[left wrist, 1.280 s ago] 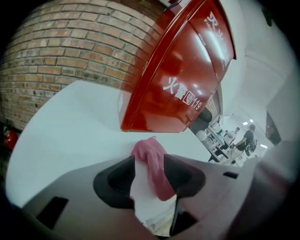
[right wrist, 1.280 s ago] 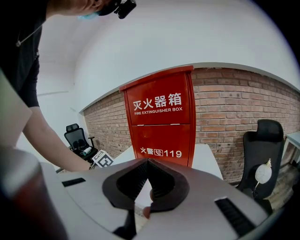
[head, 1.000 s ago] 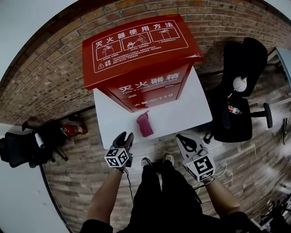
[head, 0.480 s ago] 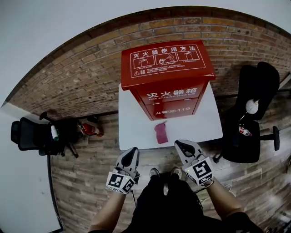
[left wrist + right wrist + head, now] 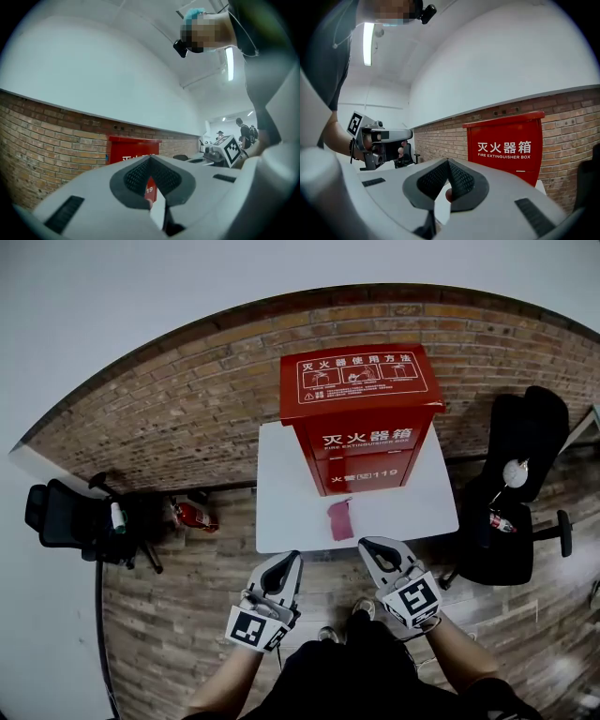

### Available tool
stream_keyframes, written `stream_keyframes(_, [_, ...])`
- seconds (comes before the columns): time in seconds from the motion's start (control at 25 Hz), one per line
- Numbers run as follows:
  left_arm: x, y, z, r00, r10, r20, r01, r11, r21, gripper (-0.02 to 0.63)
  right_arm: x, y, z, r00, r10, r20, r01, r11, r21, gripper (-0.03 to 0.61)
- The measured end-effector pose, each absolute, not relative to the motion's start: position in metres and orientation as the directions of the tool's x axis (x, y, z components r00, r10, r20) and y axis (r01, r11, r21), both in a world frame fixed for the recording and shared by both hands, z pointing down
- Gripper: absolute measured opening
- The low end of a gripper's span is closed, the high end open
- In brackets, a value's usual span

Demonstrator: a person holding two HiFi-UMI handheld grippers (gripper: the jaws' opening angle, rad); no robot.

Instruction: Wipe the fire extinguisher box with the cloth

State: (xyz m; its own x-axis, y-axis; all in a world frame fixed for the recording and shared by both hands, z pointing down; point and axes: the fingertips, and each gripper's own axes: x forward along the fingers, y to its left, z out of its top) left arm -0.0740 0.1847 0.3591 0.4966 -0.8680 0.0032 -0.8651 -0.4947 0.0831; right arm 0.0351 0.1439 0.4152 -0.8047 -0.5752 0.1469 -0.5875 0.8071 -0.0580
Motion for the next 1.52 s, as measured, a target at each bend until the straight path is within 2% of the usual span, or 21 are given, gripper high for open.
stream_keyframes(0.56, [-0.093, 0.27, 0.314, 0.572, -0.814, -0.103, -0.817, -0.576, 0.017, 0.028, -0.003, 0.244, 0.349, -0.75, -0.659, 0.05, -0.66, 0.752, 0.013, 0.018])
stream_keyframes(1.2, [-0.118, 0.357, 0.321, 0.595, -0.797, -0.104, -0.801, -0.598, -0.007, 0.028, -0.028, 0.338, 0.332, -0.698, -0.716, 0.029, -0.716, 0.698, 0.011, 0.018])
stream_keyframes(1.52, [-0.122, 0.372, 0.316, 0.556, -0.823, -0.119, -0.829, -0.559, -0.005, 0.028, -0.027, 0.35, 0.324, -0.698, -0.715, 0.021, -0.715, 0.699, 0.026, 0.018])
